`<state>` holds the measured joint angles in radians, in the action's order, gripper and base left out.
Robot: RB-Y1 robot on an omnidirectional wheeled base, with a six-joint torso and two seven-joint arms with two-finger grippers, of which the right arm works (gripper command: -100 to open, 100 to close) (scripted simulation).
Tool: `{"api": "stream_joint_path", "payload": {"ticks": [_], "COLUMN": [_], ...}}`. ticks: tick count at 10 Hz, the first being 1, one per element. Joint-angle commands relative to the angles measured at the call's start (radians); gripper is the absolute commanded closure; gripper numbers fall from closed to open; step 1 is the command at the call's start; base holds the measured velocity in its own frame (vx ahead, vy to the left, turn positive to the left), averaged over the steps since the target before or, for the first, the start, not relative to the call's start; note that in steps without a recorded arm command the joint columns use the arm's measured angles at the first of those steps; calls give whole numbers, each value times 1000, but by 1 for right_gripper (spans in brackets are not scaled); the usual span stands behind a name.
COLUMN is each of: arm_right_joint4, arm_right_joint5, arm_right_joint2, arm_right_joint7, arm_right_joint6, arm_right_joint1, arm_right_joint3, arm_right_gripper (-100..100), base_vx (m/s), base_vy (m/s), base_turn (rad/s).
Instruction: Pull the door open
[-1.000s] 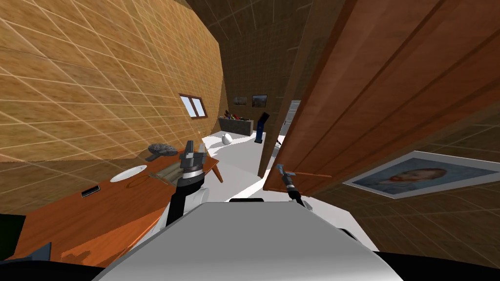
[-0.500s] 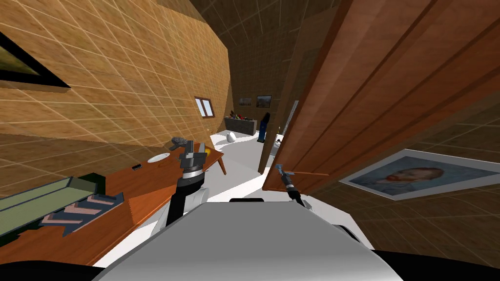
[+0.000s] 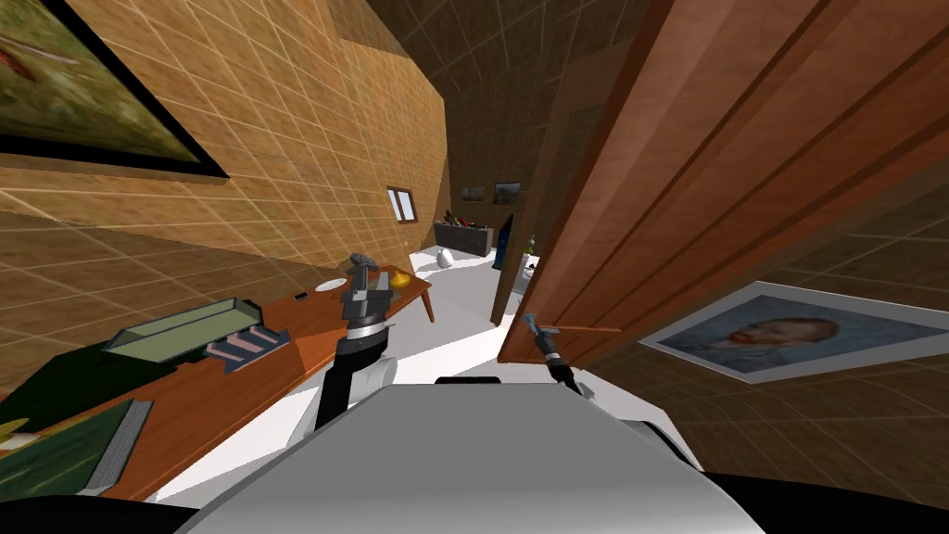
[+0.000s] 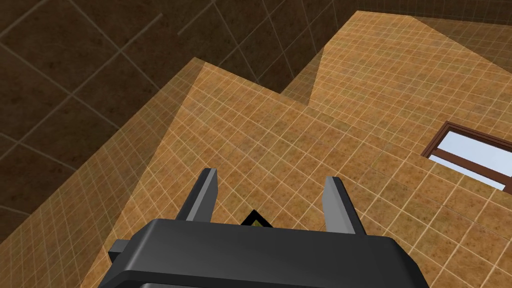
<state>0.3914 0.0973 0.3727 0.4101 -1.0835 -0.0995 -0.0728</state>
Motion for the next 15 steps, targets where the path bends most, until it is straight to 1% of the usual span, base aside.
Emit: {"api": "stream_joint_path", "payload": {"ticks": [1,2,3,4,5,7,8,9,10,12,13,14,15], "arm_right_joint4": [45,40,40,36,34,30,12,-2,-7,-7,-15,-15,-20], "arm_right_joint5": [5,14,14,22,25,33,33,37,39,39,41,41,43], "arm_right_joint2": [1,17,17,33,38,53,44,50,56,56,65,65,72], "arm_right_joint7": [9,28,28,46,51,68,60,67,71,71,78,78,83], "arm_right_joint6": [6,-26,-26,-57,-66,-95,-92,-123,-139,-139,-166,-166,-185], "arm_right_joint1": [36,54,54,72,77,94,77,91,100,100,115,115,126], "arm_right_joint3": [4,10,10,15,17,22,24,26,25,25,24,24,23], "arm_right_gripper": [100,100,100,100,100,100,100,100,100,100,100,100,100], "base_vx": [-175,-172,-134,-173,-183,-170,-75,-130,-191,-97,-96,-115,-149], "base_vy": [-66,-42,-34,-62,-68,-81,-31,-39,-84,-47,-57,-47,-46], "base_turn": [54,143,72,158,108,112,32,179,231,19,195,114,117]}}
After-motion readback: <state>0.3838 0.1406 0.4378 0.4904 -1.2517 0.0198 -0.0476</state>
